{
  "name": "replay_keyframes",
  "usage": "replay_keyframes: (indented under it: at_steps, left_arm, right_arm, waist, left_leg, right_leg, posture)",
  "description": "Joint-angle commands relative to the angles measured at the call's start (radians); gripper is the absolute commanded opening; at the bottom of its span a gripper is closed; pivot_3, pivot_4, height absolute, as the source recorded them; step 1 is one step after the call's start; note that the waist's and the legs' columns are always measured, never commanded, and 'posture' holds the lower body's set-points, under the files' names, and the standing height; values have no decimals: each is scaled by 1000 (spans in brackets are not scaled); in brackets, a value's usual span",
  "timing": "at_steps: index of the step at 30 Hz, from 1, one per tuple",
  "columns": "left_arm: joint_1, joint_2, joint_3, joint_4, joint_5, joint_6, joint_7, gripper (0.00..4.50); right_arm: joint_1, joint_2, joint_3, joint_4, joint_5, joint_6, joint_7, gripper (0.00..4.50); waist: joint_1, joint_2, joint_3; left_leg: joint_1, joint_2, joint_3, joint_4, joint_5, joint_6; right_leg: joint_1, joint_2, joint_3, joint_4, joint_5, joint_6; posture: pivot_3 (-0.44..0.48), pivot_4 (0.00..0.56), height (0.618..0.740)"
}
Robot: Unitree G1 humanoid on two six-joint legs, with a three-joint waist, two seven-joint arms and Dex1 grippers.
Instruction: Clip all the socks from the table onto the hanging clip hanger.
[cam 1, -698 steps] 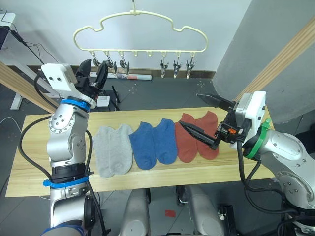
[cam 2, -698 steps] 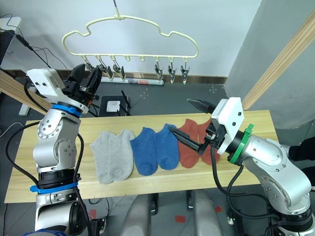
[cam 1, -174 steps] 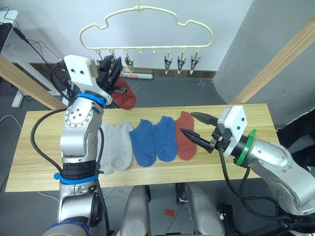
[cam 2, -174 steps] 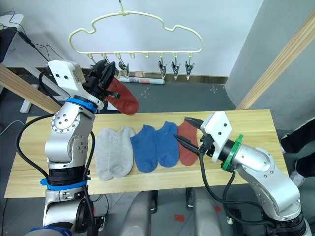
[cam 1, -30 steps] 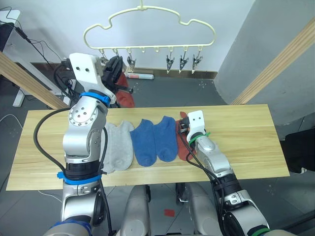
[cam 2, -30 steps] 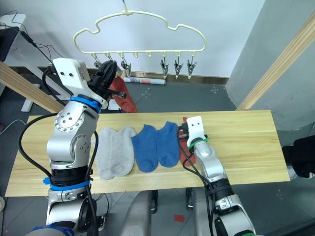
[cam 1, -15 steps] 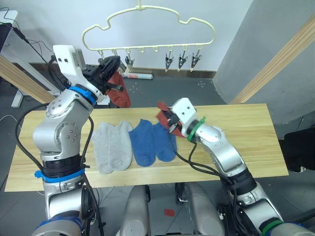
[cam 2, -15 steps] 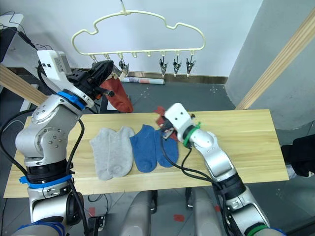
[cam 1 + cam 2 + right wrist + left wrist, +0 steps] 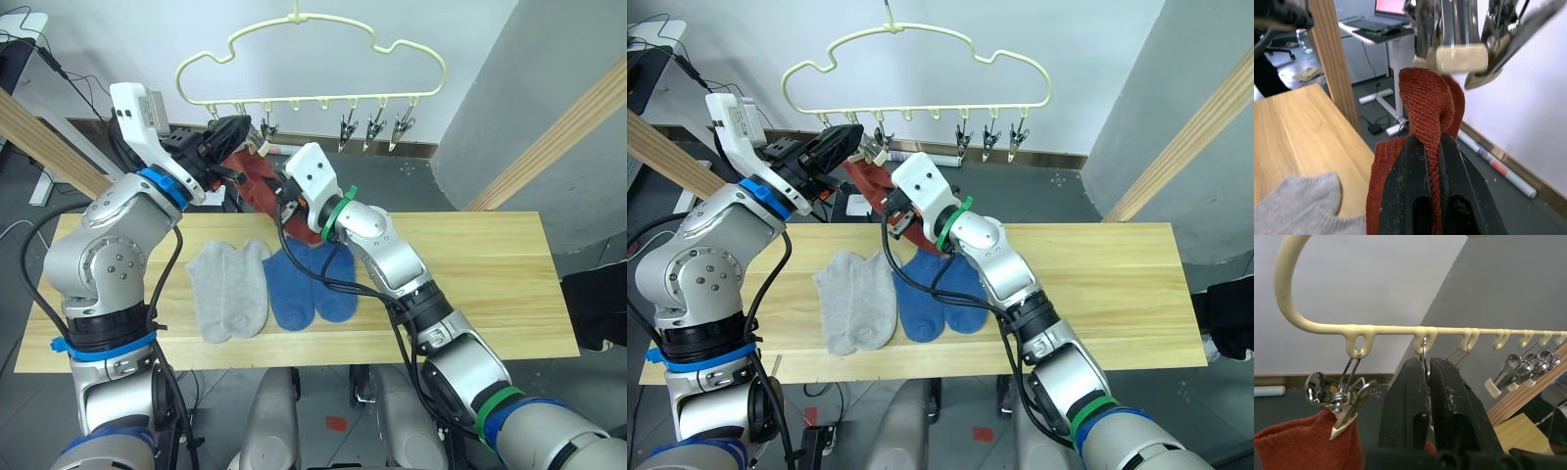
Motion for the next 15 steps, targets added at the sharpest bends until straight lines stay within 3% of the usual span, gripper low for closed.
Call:
replay_keyframes:
  at_steps: [1, 15]
  left_arm:
    - [-5, 17, 17, -53, -21, -13, -10, 0]
    - [3, 16, 6, -57, -18, -7, -7, 0]
  right_arm:
    - [-16, 20, -13, -13, 2, -54, 0, 33]
    - [-37, 41, -42, 30, 5, -104, -15, 33]
  waist:
    - [2, 0, 0]
    - [5, 0, 0]
  left_leg:
    - [0, 0, 0, 0, 0, 0]
    - [0, 0, 0, 0, 0, 0]
  right_leg:
    - [0, 0, 0, 0, 0, 0]
    - [0, 0, 0, 0, 0, 0]
  posture:
    - [24, 386, 740]
    - [24, 388, 740]
